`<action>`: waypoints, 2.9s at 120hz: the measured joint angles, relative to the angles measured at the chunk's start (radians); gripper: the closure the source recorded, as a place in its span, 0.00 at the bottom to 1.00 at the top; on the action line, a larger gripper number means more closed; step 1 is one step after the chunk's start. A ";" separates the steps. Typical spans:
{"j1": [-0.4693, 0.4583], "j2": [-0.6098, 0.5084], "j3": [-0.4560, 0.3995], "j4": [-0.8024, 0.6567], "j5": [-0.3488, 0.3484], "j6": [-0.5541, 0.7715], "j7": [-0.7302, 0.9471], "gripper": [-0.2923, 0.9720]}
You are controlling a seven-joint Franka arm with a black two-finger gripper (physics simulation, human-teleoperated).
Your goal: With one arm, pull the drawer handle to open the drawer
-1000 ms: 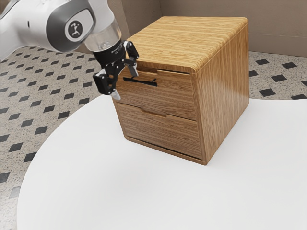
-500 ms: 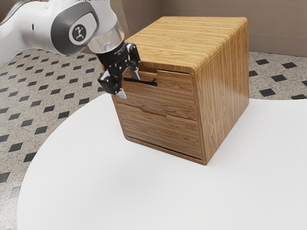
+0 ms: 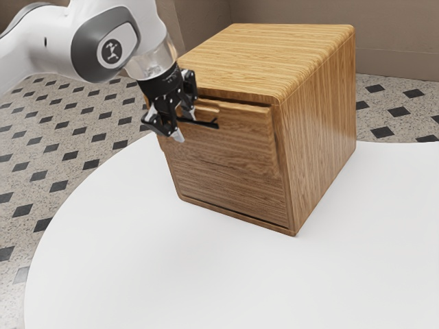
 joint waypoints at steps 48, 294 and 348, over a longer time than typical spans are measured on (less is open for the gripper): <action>0.007 -0.064 0.002 -0.083 -0.018 0.001 -0.008 0.63; -0.009 -0.447 0.023 -0.510 -0.021 0.057 -0.046 0.63; -0.005 -0.488 0.023 -0.553 -0.024 0.065 -0.065 0.63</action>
